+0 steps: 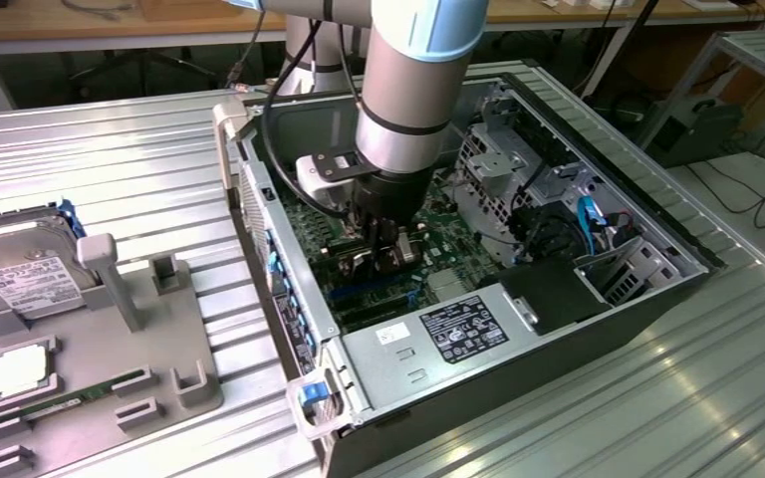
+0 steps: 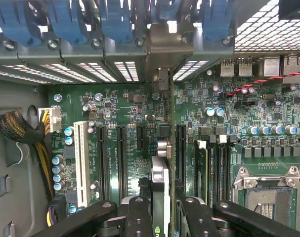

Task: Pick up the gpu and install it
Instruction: 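Insert the gpu into the slot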

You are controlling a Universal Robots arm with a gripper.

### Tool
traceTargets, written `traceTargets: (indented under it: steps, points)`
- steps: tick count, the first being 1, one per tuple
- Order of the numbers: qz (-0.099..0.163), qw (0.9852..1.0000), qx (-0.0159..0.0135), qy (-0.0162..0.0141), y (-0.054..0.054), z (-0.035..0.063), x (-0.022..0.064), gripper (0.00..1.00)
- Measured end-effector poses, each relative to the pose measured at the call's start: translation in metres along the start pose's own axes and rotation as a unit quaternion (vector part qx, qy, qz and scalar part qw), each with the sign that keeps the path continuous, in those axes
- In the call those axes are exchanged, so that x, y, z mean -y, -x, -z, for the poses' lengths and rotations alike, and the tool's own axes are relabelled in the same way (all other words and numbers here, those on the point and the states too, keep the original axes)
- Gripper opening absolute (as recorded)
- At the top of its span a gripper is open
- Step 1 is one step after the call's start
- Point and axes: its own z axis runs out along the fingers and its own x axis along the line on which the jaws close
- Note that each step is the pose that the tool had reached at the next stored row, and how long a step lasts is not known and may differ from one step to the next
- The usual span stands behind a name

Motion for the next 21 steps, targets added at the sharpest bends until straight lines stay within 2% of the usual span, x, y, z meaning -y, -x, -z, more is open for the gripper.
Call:
traceTargets:
  steps: [6,8,21]
  points:
    - [0.0,1.0,0.0003,-0.0001,0.0001,-0.0015,0.0001,0.27]
    - [0.0,1.0,0.0009,-0.0004,0.0002,0.0009,0.0001,0.27]
    - [0.0,1.0,0.0003,-0.0001,0.0002,0.0065,0.0001,0.27]
